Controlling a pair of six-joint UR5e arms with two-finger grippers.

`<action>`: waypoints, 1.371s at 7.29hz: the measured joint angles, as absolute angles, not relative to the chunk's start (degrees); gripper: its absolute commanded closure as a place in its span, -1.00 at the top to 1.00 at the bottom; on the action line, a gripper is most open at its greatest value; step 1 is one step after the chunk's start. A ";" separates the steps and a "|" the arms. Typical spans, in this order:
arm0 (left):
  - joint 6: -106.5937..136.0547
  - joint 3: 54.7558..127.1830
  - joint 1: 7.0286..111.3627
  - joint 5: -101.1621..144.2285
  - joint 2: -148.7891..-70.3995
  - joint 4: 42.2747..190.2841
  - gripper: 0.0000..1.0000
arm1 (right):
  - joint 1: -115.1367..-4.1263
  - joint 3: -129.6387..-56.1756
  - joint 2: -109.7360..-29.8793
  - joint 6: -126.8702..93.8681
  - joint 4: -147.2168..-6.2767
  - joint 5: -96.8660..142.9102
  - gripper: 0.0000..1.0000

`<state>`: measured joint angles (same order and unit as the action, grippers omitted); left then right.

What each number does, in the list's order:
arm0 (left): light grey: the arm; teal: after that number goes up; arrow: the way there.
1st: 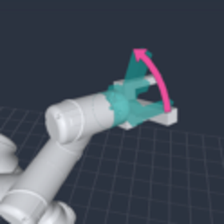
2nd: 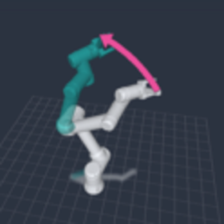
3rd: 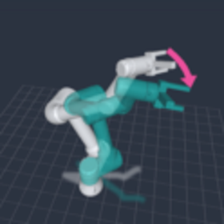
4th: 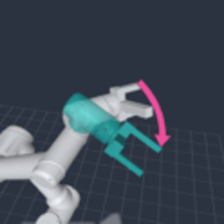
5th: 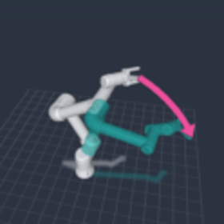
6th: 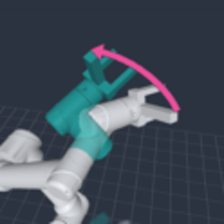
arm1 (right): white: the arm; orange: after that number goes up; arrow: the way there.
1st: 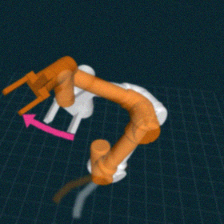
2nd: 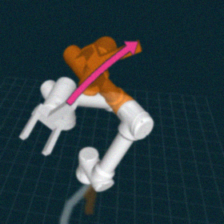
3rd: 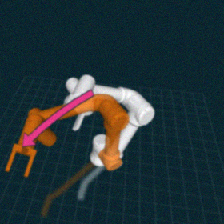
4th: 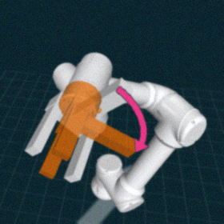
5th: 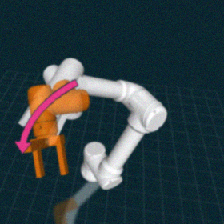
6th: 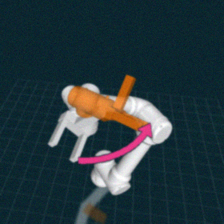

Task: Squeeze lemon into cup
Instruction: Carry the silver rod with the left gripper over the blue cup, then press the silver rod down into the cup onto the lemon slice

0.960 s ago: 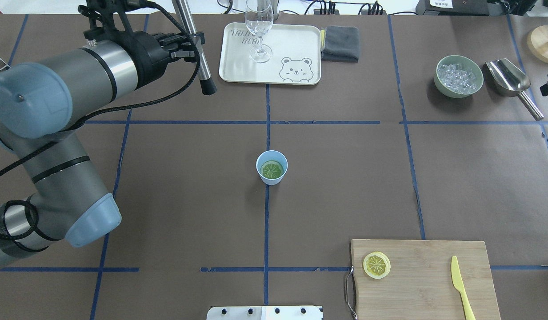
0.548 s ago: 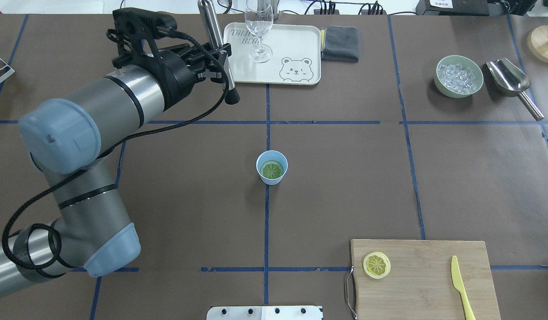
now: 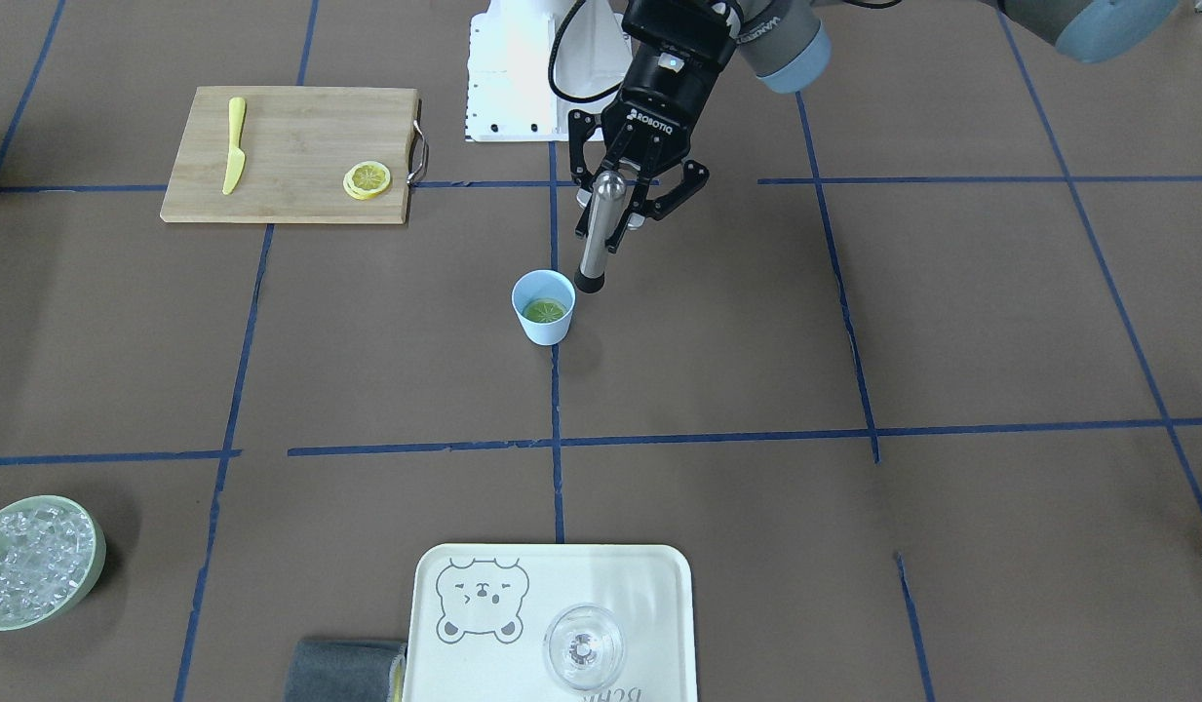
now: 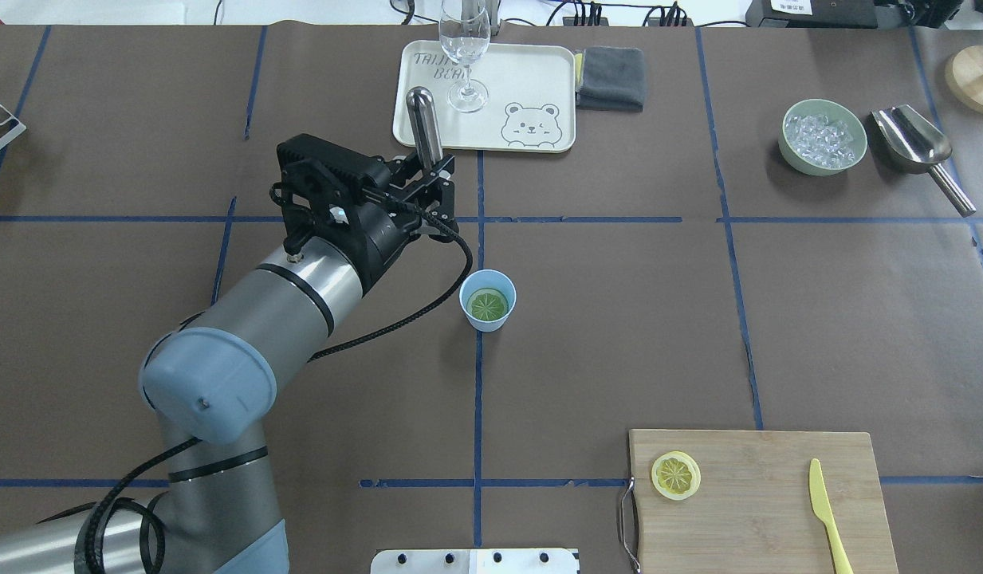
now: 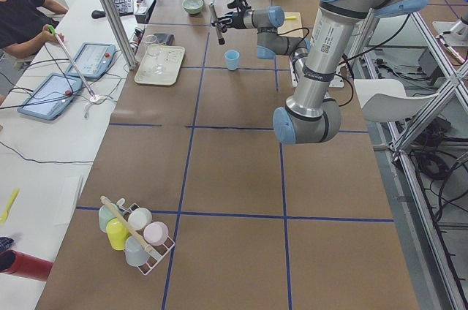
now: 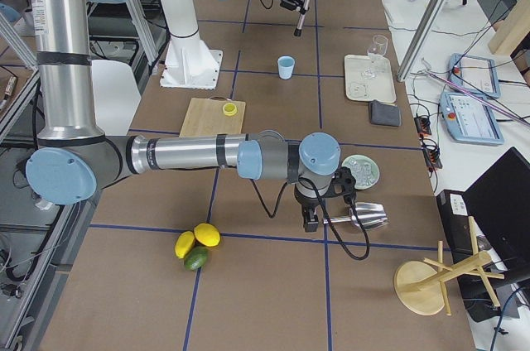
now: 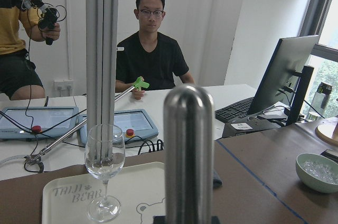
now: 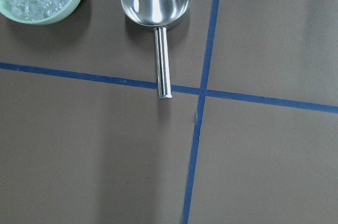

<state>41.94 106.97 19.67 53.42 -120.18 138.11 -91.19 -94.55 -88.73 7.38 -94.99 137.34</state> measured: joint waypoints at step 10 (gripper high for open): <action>36.72 91.41 10.33 38.87 -125.92 152.35 -1.00 | -91.32 -93.71 -88.35 7.71 -94.48 137.37 1.00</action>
